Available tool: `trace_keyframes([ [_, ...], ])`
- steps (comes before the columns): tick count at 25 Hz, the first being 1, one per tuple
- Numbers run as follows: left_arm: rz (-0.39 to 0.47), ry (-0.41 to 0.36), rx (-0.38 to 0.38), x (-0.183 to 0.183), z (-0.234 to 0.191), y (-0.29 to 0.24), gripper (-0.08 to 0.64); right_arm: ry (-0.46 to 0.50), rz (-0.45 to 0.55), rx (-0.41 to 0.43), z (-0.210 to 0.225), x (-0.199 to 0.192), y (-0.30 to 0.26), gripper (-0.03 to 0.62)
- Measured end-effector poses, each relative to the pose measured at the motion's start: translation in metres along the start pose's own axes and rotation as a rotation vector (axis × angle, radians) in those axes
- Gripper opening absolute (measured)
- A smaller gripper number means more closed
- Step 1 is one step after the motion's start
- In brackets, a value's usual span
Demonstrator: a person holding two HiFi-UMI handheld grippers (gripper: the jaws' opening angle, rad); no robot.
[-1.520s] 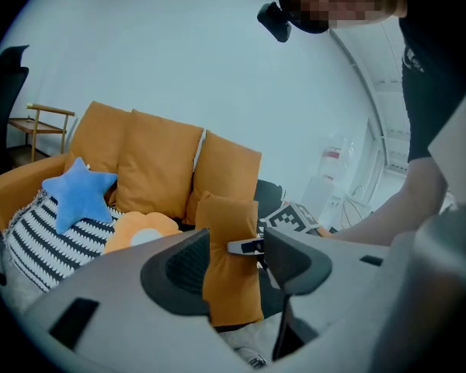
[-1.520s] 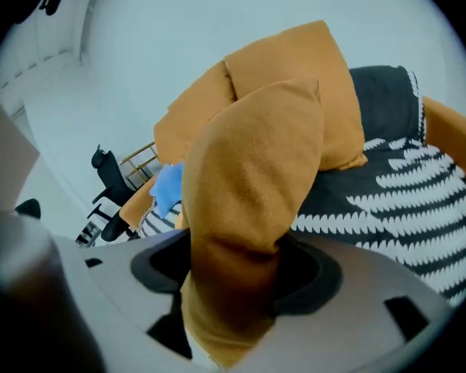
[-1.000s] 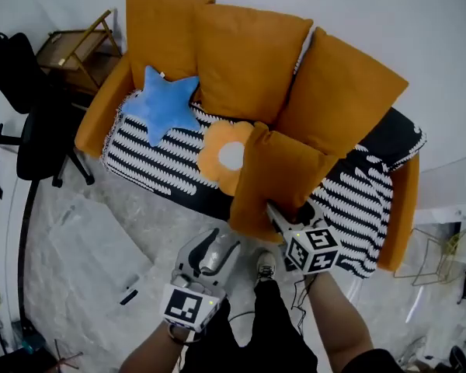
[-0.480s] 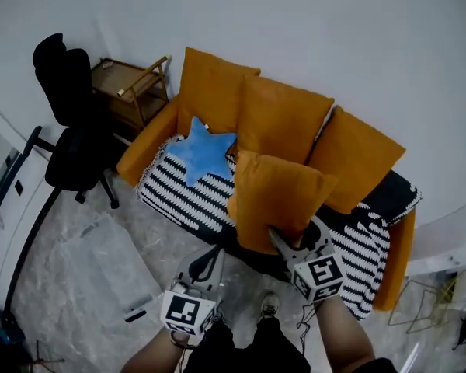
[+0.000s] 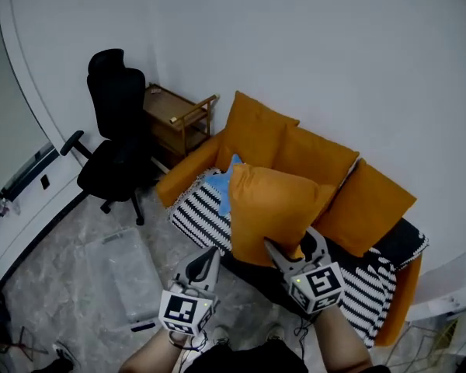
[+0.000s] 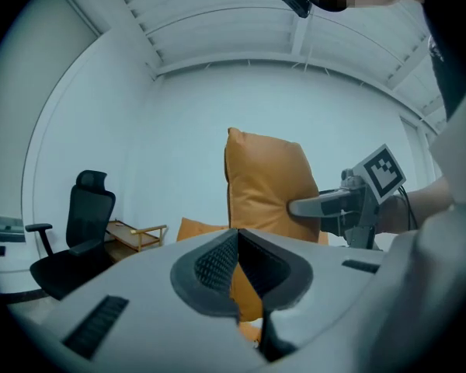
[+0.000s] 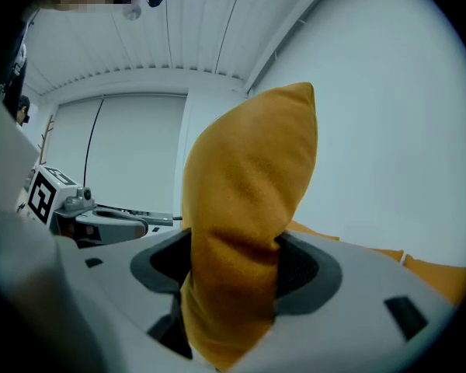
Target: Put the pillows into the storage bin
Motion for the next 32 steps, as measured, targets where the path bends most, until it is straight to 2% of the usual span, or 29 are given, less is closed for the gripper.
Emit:
trace_keyframes([
  [6,0.031,-0.017,0.151,0.013,-0.023,0.043,0.006,-0.011,0.054,0.149,-0.041,0.016,-0.027,0.313],
  [12,0.069,-0.022,0.379,0.009,-0.033,0.088,0.006,-0.001,0.095,0.372,-0.076,0.017,-0.052,0.313],
  [18,0.098,0.017,0.617,-0.002,-0.027,0.134,0.006,0.012,0.127,0.598,-0.116,0.015,-0.069,0.313],
  [23,0.107,0.094,0.806,-0.018,-0.019,0.188,0.006,0.02,0.133,0.771,-0.167,0.019,-0.074,0.313],
  [27,0.163,0.085,0.898,-0.021,-0.025,0.233,0.006,0.039,0.138,0.866,-0.216,0.027,-0.074,0.313],
  [32,0.201,0.097,0.953,-0.022,-0.041,0.291,0.006,0.063,0.148,0.926,-0.283,0.044,-0.073,0.311],
])
Point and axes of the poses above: the fingertips, and each gripper's own axes: y backward along the fingers, z to its right, x out of its top, the point moved 3 cm from there along y, backward along the fingers, and after that the axes turned 12 degrees about y, right-handed, at the moved point
